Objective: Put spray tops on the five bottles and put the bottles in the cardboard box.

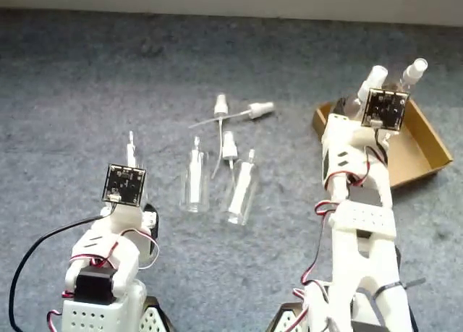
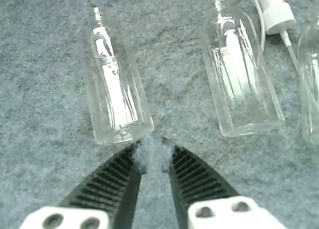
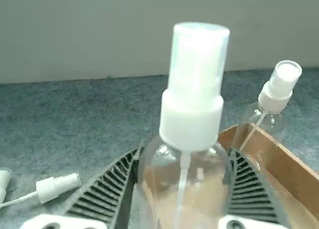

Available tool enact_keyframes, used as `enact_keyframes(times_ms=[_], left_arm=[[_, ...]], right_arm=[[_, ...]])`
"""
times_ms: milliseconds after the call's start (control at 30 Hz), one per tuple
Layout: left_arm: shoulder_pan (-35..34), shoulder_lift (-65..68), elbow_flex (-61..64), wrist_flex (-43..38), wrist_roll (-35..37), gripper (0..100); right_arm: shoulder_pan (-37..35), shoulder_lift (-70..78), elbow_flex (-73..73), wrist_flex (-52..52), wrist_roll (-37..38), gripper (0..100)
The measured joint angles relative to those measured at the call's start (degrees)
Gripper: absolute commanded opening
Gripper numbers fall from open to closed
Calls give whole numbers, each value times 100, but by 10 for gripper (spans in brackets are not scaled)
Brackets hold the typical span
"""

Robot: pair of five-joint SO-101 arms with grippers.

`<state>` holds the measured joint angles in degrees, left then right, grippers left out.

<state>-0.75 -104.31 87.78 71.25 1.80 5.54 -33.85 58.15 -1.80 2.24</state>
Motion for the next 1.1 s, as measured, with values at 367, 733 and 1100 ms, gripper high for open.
enact_keyframes(times_ms=[367, 733, 1100], left_arm=[[0, 0, 484, -457, 0, 5], [0, 0, 484, -510, 0, 5], [0, 0, 484, -510, 0, 5]], right_arm=[[18, 2075, -897, -1231, 0, 209], [18, 3499, -1618, -2251, 0, 209], [35, 4290, -1653, -3156, 0, 209]])
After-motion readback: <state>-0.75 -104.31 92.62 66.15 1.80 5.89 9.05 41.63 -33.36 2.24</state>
